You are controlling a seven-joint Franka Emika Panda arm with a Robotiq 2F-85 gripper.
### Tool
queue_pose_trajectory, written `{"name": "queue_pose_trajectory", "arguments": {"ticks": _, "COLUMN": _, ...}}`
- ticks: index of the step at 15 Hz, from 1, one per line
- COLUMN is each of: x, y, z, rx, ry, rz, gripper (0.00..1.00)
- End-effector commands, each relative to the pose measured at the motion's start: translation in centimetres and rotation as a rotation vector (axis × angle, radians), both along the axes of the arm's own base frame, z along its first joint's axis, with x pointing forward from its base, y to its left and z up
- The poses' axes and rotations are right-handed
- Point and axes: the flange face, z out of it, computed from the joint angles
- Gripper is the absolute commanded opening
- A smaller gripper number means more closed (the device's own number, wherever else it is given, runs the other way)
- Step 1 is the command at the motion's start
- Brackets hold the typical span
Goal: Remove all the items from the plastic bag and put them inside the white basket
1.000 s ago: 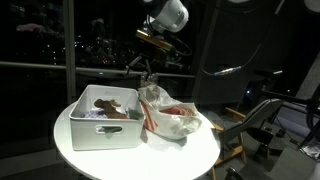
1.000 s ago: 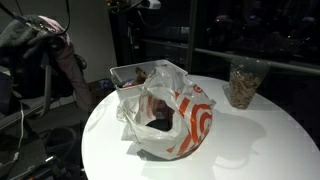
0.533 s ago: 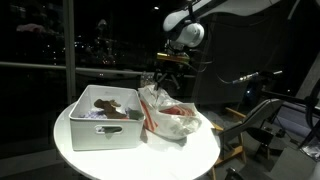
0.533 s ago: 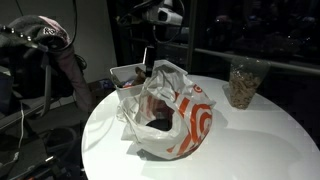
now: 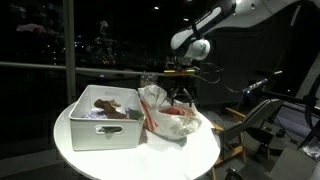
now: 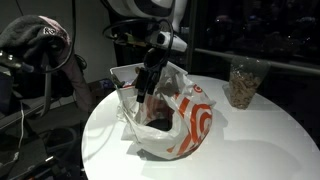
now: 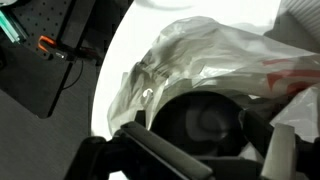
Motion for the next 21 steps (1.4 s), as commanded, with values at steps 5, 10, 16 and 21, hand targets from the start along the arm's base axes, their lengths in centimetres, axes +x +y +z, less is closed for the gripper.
{"name": "queue_pose_trajectory", "arguments": {"ticks": 5, "x": -0.3, "y": -0.9, "z": -7.1, "rx": 0.015, "ry": 0.157, "rz": -0.119, "gripper": 1.00}}
{"name": "queue_pose_trajectory", "arguments": {"ticks": 10, "x": 1.4, "y": -2.5, "z": -10.2, "rx": -0.027, "ry": 0.072, "rz": -0.219, "gripper": 1.00}}
{"name": "queue_pose_trajectory", "arguments": {"ticks": 16, "x": 4.9, "y": -6.0, "z": -10.1, "rx": -0.114, "ry": -0.221, "rz": -0.382, "gripper": 1.00}}
{"name": "queue_pose_trajectory", "arguments": {"ticks": 21, "x": 6.7, "y": -7.7, "z": -12.3, "rx": -0.154, "ry": -0.386, "rz": -0.466, "gripper": 1.00}}
